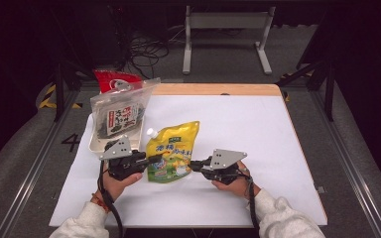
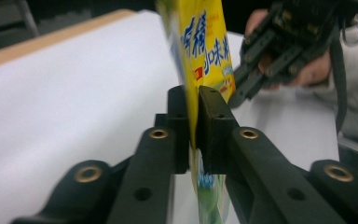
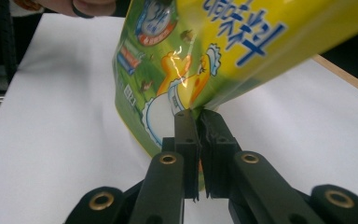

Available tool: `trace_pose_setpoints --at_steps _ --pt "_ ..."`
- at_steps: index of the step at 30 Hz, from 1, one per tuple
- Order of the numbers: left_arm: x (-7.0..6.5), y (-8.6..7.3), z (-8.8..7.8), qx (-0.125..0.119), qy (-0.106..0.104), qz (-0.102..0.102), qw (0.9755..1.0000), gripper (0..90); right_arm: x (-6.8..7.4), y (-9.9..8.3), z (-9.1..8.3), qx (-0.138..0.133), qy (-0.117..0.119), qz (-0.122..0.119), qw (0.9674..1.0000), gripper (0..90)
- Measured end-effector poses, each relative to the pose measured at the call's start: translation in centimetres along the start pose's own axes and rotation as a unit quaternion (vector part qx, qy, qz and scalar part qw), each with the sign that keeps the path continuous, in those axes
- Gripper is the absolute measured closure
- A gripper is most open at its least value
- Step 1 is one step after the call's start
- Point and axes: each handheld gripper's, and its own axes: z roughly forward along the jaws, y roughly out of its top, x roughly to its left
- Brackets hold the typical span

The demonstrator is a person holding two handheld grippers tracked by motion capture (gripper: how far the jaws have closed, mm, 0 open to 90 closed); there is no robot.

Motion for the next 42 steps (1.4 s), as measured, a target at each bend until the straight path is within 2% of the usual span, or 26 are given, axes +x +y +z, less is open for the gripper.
trace_pose_setpoints --at_steps 1,2,3,4,6,12,13,16,18,19,21,22,23,24,25,28,29,30,33,34,35,36,37,39,40,42 --pt "-0.1 0.0 0.3 0.01 0.005 0.004 0.9999 72.0 0.1 0.1 0.0 0.001 -0.001 -0.004 1.0 85.5" --pt "-0.3 -0.1 0.3 0.001 0.026 0.015 0.9995 71.7 0.2 0.2 0.1 0.006 -0.001 -0.01 0.9999 85.5" --pt "-0.2 0.0 0.1 -0.012 0.016 0.016 0.9997 79.7 0.3 0.2 0.2 0.008 -0.003 -0.008 0.9999 85.5" --pt "-0.2 0.1 0.0 -0.01 0.01 0.016 0.9998 83.2 0.2 0.0 0.2 0.005 -0.001 -0.004 1.0 85.5" --pt "-0.3 0.2 0.1 -0.002 0.014 0.022 0.9996 84.2 0.3 0.0 0.3 0.009 -0.004 -0.005 0.9999 85.6" --pt "-0.8 0.3 0.2 -0.002 0.026 0.039 0.9989 85.5 0.1 -0.2 0.4 0.012 -0.01 0.004 0.9999 83.9" --pt "-0.8 0.3 0.1 -0.003 0.028 0.038 0.9989 85.5 0.0 -0.1 0.1 0.008 -0.015 0.015 0.9997 75.5" --pt "-0.4 0.1 -0.3 -0.017 0.028 0.025 0.9992 85.6 -0.1 0.2 -0.4 0.012 -0.024 0.019 0.9995 62.8" --pt "-0.3 0.1 -0.5 -0.02 0.03 0.024 0.9991 85.6 -0.1 0.2 -0.8 0.013 -0.029 0.023 0.9992 59.8" --pt "-0.2 0.2 -0.8 -0.028 0.032 0.018 0.999 85.6 -0.3 0.3 -1.8 0.014 -0.037 0.032 0.9987 54.3" --pt "-0.2 0.2 -1.0 -0.033 0.032 0.02 0.9988 85.6 -0.4 0.2 -2.1 0.018 -0.04 0.036 0.9984 50.1" --pt "-0.1 0.3 -1.2 -0.033 0.032 0.021 0.9988 85.6 -0.8 0.0 -3.3 0.028 -0.054 0.048 0.997 46.6" --pt "-0.1 0.3 -1.2 -0.033 0.032 0.021 0.9988 85.6 -0.8 0.0 -3.3 0.028 -0.054 0.048 0.997 46.6" --pt "0.0 0.3 -1.5 -0.036 0.033 0.027 0.9985 85.6 -1.0 -0.3 -4.3 0.044 -0.072 0.055 0.995 39.9" --pt "0.0 0.3 -1.6 -0.04 0.032 0.02 0.9985 85.6 -1.1 -0.5 -5.0 0.048 -0.076 0.061 0.9941 38.6" --pt "0.0 0.4 -2.0 -0.046 0.032 0.023 0.9982 85.6 -1.2 -1.2 -6.7 0.061 -0.097 0.075 0.9906 32.8" --pt "0.0 0.4 -2.0 -0.046 0.032 0.023 0.9982 85.6 -1.2 -1.2 -6.7 0.061 -0.097 0.075 0.9906 32.8" --pt "0.1 0.6 -2.3 -0.046 0.032 0.031 0.9979 85.6 -1.3 -2.0 -8.1 0.071 -0.107 0.084 0.9881 30.2" --pt "0.1 0.6 -2.6 -0.051 0.031 0.026 0.9979 85.6 -1.1 -2.9 -9.7 0.087 -0.117 0.099 0.9843 27.6" --pt "0.1 0.7 -2.8 -0.049 0.032 0.036 0.9977 85.6 -1.1 -2.9 -9.7 0.087 -0.117 0.099 0.9843 27.6" --pt "0.1 0.8 -3.1 -0.051 0.031 0.033 0.9977 85.6 -0.9 -3.5 -10.7 0.093 -0.127 0.107 0.9818 25.8" --pt "0.1 0.8 -3.1 -0.051 0.031 0.033 0.9977 85.6 -0.9 -3.5 -10.7 0.093 -0.127 0.107 0.9818 25.8" --pt "0.1 0.8 -3.5 -0.051 0.03 0.037 0.9976 85.6 -0.5 -4.0 -11.6 0.1 -0.131 0.116 0.9795 25.1" --pt "0.1 0.8 -3.6 -0.052 0.031 0.037 0.9975 85.6 -0.4 -4.2 -11.9 0.101 -0.135 0.115 0.979 24.9" --pt "0.3 0.8 -4.1 -0.054 0.031 0.041 0.9972 85.6 0.0 -4.6 -12.6 0.111 -0.143 0.113 0.977 24.1" --pt "0.3 0.8 -4.2 -0.056 0.032 0.04 0.9971 85.6 0.1 -4.8 -12.9 0.112 -0.144 0.117 0.9761 23.8"
